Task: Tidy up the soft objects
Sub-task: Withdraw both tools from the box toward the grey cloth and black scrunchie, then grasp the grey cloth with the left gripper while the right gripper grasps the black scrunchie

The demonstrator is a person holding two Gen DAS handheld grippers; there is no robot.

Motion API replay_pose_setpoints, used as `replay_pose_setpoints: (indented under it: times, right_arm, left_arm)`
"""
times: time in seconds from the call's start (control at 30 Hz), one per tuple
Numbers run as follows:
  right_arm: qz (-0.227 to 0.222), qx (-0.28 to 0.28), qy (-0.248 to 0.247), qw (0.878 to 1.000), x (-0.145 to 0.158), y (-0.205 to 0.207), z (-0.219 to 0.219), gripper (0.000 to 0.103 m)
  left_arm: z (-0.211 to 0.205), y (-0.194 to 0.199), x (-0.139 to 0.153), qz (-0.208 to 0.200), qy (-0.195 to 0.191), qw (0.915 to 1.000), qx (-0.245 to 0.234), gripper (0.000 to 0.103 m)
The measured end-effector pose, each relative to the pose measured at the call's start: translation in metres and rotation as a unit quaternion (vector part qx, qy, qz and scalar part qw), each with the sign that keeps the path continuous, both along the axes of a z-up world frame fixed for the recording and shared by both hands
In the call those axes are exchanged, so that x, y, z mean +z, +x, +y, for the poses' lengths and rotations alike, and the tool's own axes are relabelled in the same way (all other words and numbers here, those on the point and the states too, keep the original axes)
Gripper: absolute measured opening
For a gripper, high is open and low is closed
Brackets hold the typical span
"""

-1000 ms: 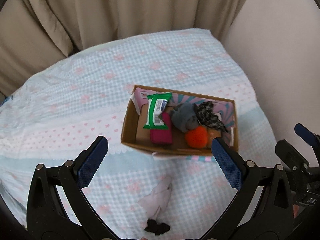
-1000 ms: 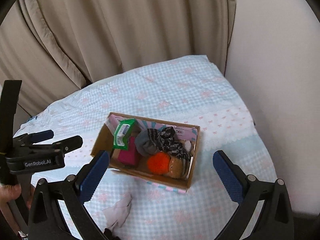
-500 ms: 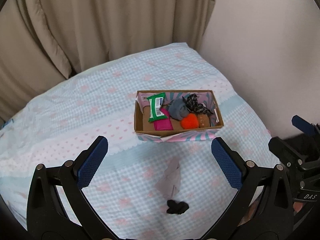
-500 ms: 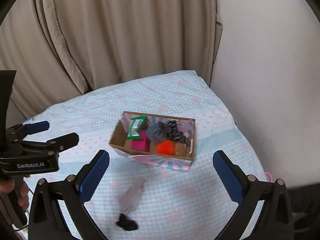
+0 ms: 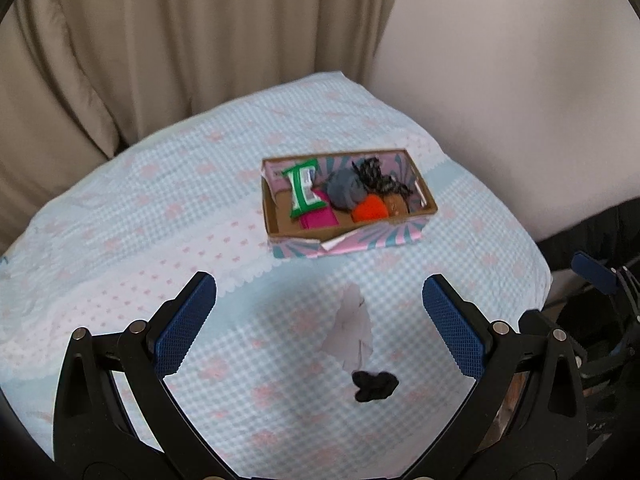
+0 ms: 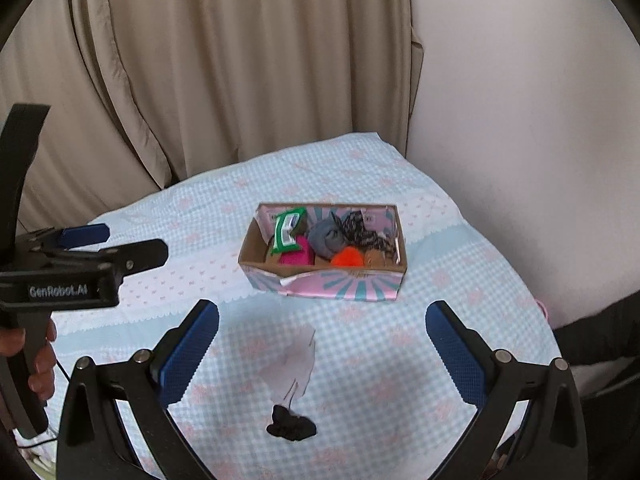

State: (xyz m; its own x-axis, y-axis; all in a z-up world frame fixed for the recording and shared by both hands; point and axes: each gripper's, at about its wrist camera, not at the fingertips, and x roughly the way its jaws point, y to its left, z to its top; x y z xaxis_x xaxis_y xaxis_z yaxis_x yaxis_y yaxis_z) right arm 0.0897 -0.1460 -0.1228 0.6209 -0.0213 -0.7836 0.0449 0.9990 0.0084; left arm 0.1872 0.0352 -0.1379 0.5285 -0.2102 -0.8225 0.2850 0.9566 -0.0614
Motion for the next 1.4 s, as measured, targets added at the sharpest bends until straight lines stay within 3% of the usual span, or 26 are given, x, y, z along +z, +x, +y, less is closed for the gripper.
replay_pose_setpoints:
  times: [0.3,0.5,0.8,0.97,1.3,1.4]
  right_arm:
    - [0.039,-0.011,0.008,0.999,-0.072,-0.018,0.004,0.103]
    - [0.086,0.002,0.009,0.996,-0.134,-0.028,0.007,0.103]
    - [0.122,0.034,0.025,0.992,-0.232,-0.048,0.017,0.103]
    - [0.149,0.064,0.015,0.987,-0.279,-0.050,0.026,0.103]
    - [0.151,0.120,0.007,0.981,-0.319,-0.055,0.039,0.103]
    - [0.153,0.129,0.012,0.980,-0.325,-0.055,0.042,0.090]
  left_arm:
    - [-0.015,0.012,-0.084,0.050,0.006,0.9975,-0.050,0.103]
    - [-0.037,0.025,-0.159,0.103,0.016,0.9913,-0.080,0.103]
    - [-0.067,0.032,-0.265,0.144,0.029,0.9837,-0.104,0.102]
    - [-0.069,0.035,-0.311,0.172,0.029,0.9803,-0.093,0.100]
    - [-0.078,0.022,-0.340,0.148,0.050,0.9818,-0.108,0.098]
    - [-0.086,0.019,-0.343,0.143,0.060,0.9817,-0.111,0.091]
